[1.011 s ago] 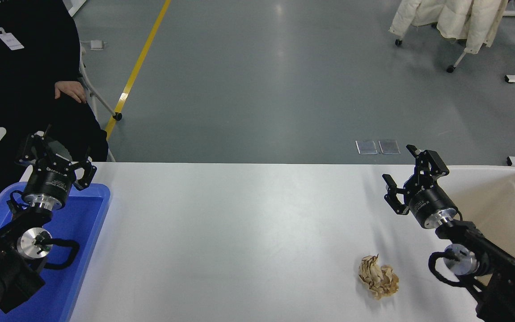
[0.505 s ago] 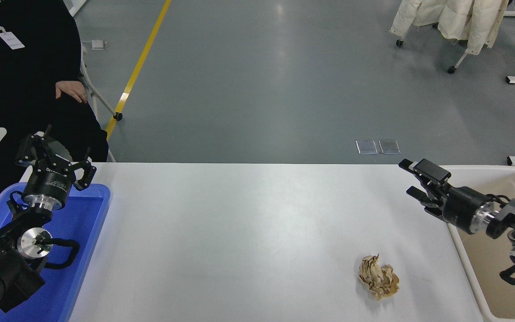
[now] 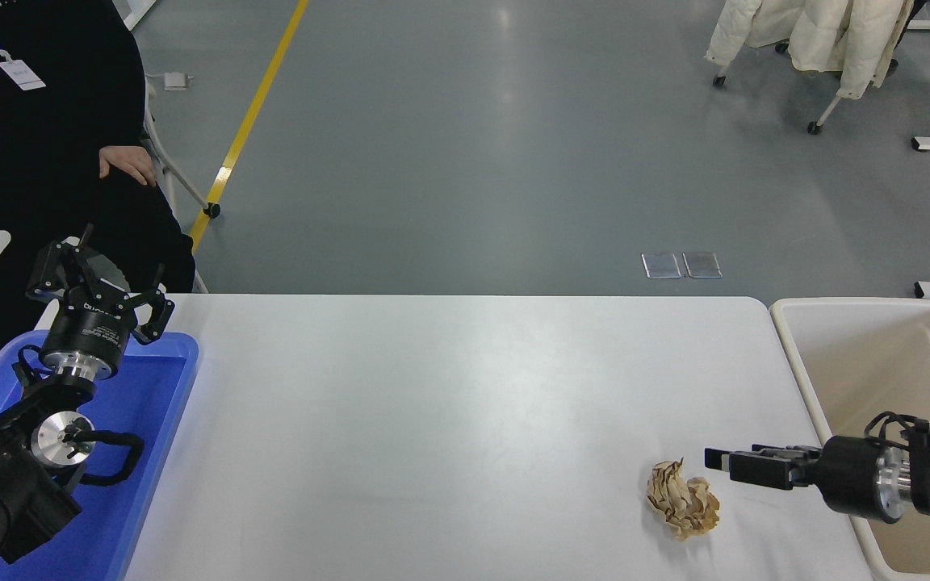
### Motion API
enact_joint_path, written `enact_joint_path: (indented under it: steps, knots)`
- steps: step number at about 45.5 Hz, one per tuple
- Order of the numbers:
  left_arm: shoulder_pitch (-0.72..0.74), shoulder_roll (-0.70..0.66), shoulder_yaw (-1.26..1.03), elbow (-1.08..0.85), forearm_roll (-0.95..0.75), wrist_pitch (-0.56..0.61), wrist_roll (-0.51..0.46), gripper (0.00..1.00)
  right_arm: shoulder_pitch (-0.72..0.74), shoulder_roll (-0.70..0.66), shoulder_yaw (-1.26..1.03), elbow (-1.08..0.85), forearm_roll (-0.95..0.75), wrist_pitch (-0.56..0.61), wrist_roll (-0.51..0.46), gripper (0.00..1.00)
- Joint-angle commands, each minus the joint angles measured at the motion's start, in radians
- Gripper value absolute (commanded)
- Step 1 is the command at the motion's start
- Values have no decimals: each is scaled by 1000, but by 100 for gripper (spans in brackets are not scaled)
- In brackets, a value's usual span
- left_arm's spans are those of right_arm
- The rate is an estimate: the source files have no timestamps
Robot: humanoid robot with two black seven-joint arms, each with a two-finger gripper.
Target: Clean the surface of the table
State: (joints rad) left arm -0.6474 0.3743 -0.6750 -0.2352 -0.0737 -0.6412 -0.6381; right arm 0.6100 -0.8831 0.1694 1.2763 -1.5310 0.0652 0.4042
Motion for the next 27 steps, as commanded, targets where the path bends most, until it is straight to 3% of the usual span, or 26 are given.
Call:
enact_joint_path:
  steps: [1, 27]
  knots:
    - [0, 0, 0, 0, 0, 0, 0, 100, -6, 104, -11, -60, -67, -2, -41, 100]
    - [0, 0, 0, 0, 0, 0, 0, 100, -42, 214, -34, -155, -116, -58, -36, 100]
